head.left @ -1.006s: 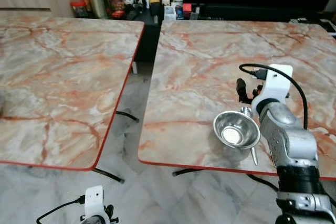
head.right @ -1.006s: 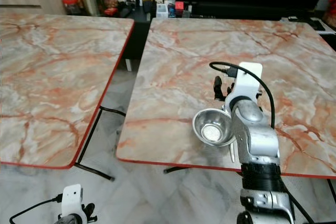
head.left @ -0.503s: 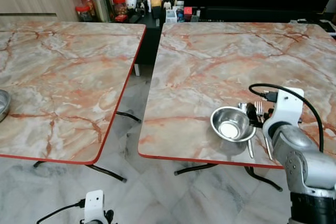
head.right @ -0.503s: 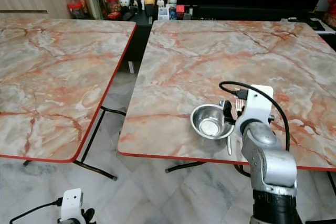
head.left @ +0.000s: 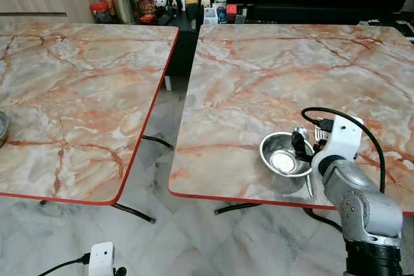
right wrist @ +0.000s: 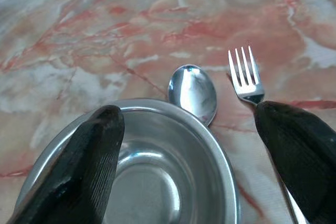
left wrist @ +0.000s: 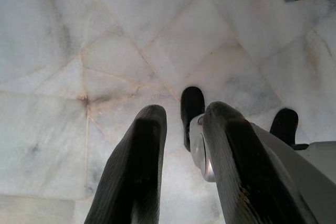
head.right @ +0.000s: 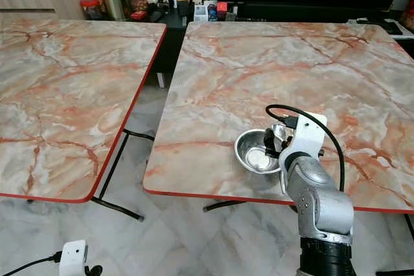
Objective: Setting the table
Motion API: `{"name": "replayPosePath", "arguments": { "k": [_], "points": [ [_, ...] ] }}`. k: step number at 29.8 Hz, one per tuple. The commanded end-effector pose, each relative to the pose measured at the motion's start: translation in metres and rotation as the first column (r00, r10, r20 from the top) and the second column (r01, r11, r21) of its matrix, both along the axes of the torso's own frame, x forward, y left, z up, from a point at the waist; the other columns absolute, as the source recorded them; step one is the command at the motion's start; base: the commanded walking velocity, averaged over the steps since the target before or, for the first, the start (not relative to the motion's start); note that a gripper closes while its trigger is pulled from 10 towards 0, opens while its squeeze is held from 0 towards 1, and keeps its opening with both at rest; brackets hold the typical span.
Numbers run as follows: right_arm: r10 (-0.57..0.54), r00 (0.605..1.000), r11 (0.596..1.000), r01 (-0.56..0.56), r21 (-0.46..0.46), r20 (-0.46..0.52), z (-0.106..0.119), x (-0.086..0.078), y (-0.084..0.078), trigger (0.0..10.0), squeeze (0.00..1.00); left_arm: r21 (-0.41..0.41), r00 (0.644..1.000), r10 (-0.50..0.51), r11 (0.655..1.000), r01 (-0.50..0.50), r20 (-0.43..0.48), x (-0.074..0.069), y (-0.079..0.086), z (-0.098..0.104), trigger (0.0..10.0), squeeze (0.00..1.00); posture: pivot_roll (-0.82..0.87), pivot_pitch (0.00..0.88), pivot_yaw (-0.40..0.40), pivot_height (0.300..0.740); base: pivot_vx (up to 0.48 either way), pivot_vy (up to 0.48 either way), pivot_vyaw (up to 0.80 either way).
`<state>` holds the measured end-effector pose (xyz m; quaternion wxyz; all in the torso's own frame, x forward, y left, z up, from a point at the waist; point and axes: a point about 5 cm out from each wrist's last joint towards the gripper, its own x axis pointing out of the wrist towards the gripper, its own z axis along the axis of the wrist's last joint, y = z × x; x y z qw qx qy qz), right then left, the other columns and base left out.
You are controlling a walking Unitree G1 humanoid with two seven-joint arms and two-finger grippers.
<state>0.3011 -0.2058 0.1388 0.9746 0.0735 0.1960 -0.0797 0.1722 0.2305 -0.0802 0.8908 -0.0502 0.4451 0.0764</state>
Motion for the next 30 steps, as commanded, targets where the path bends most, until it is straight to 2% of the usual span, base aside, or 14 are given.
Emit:
{"name": "replayPosePath", "arguments": {
  "k": [1,7,16,23,29,30],
  "points": [
    [-0.006,1.0,1.0,0.006,0.005,0.007,0.0,0.003,0.002,10.0,0.0,0.008,0.999,-0.014,1.0,0.014,-0.033,-0.008,0.002,-0.003,10.0,0.0,-0.1,0.109,0.02,0.74,0.0,0.0,0.0],
    [-0.036,0.999,0.999,0.037,0.014,-0.017,-0.009,0.004,-0.001,10.0,0.0,-0.001,0.999,-0.025,1.0,0.025,-0.041,-0.008,-0.011,-0.006,10.0,0.0,-0.1,0.111,0.02,0.74,0.0,0.0,0.0],
    [-0.041,0.999,0.999,0.042,0.032,-0.033,-0.016,0.008,0.0,10.0,0.0,-0.001,0.999,-0.03,1.0,0.03,-0.042,-0.007,-0.013,-0.007,10.0,0.0,-0.09,0.118,0.022,0.74,0.0,0.0,0.0],
    [-0.044,0.998,0.998,0.046,0.04,-0.036,-0.019,0.009,0.001,10.0,0.0,0.015,0.999,-0.019,1.0,0.02,-0.046,-0.012,0.006,-0.004,10.0,0.0,-0.09,0.118,0.024,0.74,0.0,0.0,0.0],
    [-0.045,0.998,0.998,0.046,0.043,-0.032,-0.019,0.011,0.002,10.0,0.0,0.018,0.999,-0.015,1.0,0.016,-0.047,-0.013,0.01,-0.003,10.0,0.0,-0.09,0.119,0.023,0.74,0.0,0.0,0.0],
    [-0.044,0.999,0.998,0.046,0.044,-0.031,-0.019,0.011,0.002,8.6,0.0,0.017,0.999,-0.015,1.0,0.016,-0.048,-0.013,0.009,-0.004,10.0,0.0,-0.09,0.119,0.023,0.74,0.0,0.0,0.0]
  ]
}}
